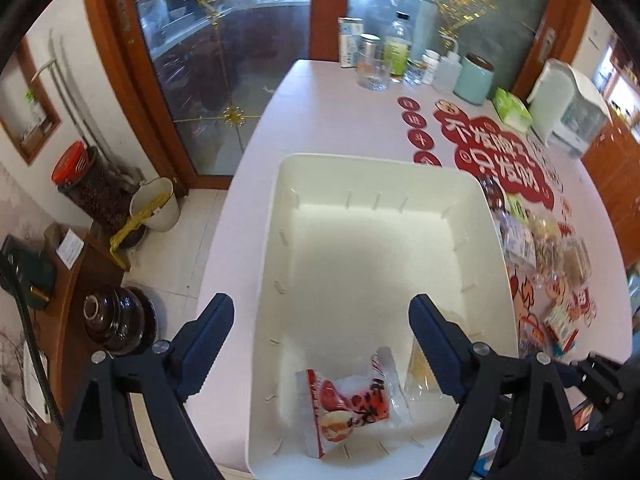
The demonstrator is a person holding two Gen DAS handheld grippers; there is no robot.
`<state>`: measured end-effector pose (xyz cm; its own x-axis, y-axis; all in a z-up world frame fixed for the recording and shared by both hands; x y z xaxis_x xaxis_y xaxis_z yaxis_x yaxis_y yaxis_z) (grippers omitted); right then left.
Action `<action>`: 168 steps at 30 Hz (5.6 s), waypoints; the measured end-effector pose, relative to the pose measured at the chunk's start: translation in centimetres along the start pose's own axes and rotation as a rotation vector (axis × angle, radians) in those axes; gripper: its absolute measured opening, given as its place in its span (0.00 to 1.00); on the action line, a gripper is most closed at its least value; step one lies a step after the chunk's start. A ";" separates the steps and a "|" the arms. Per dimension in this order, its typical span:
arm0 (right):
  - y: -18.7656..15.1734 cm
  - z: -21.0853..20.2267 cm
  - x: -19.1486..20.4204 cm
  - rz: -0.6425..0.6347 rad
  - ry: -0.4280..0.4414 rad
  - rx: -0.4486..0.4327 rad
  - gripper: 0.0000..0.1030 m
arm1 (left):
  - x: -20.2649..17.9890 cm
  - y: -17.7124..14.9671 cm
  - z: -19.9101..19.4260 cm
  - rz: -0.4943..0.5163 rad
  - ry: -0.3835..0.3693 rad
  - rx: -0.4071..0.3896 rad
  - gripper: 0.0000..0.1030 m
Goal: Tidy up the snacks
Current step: 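Withdraw both tools from the tray back toward the snack pile, then grasp the purple-white barcode packet with left tool while right tool grasps clear printed bag, then carry both packets over the white tray and open both tools to release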
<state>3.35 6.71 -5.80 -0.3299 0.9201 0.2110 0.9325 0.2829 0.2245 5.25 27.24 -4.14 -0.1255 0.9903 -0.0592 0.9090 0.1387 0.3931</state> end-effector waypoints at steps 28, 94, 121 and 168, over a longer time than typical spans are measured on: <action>-2.0 -3.7 -4.2 0.092 -0.005 -0.081 0.56 | -7.2 -0.5 -1.4 0.167 -0.041 -0.021 0.88; 3.1 3.9 -39.9 0.141 -0.183 0.023 0.76 | -37.9 6.6 21.7 0.394 0.176 0.253 0.53; -1.4 -7.4 -31.3 0.235 -0.063 -0.230 0.60 | -29.8 2.2 1.8 0.332 -0.063 0.016 0.44; -0.6 -3.8 1.9 -0.022 -0.054 -0.160 0.61 | -4.9 2.2 1.2 0.198 0.015 -0.036 0.45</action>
<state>1.64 7.24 -1.90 -0.3380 0.9284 0.1543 0.8884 0.2605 0.3781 8.36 22.73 -4.11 0.0481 0.9982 0.0358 0.9019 -0.0589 0.4280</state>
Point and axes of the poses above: each gripper's, at about its wrist camera, not at the fingertips, and z roughly the way its jaws point, x to its left, y to its top, the point moved 1 cm from there along z, roughly the way its jaws point, and after that the axes turned 6 degrees about x, right-handed, at the moved point
